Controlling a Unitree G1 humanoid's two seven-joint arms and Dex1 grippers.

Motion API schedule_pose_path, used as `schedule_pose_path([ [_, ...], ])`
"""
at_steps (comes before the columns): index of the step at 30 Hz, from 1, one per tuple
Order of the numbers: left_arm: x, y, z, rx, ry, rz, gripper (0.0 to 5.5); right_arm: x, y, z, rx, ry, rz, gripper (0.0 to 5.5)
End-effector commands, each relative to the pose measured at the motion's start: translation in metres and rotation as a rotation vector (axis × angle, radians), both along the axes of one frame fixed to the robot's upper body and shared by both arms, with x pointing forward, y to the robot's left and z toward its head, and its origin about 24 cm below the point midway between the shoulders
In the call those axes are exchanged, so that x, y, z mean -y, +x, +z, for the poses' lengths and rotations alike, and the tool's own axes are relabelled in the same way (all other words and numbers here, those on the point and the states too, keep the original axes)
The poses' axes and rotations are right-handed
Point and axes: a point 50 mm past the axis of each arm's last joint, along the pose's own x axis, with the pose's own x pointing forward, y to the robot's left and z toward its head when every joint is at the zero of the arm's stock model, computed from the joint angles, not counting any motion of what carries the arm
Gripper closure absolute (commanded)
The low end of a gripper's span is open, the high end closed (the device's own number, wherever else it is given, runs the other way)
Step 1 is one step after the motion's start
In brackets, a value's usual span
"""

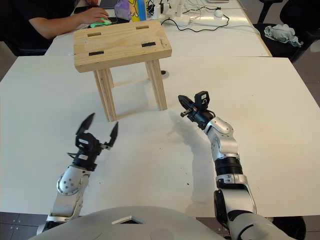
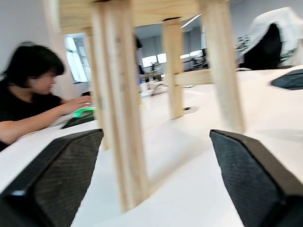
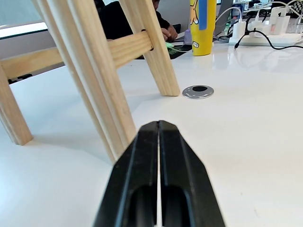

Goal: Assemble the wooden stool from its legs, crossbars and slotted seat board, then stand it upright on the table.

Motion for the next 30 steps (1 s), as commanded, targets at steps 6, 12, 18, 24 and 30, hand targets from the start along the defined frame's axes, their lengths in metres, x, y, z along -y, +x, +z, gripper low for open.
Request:
schedule_pose_path([
  [6, 0.021, 0.045, -0.003, -0.051, -0.063, -0.15, 2.8, -0.004, 0.011, 0.0, 0.014, -0.002, -0.04, 5.5],
  [12, 0.013, 0.073, 0.003, -0.034, -0.024, -0.118, 3.64, -0.011, 0.013, -0.004, 0.013, 0.013, -0.05, 5.5],
  [18, -0.007, 0.08, 0.006, -0.008, 0.019, -0.069, 4.36, -0.019, 0.012, -0.008, 0.003, 0.014, -0.038, 5.5],
  [24, -0.015, 0.079, 0.007, 0.013, 0.041, -0.052, 4.36, -0.017, 0.01, -0.014, -0.016, -0.001, -0.048, 5.5],
  [30, -0.019, 0.083, 0.007, 0.026, 0.046, -0.017, 4.36, -0.021, 0.009, -0.016, -0.023, -0.003, -0.033, 5.5],
])
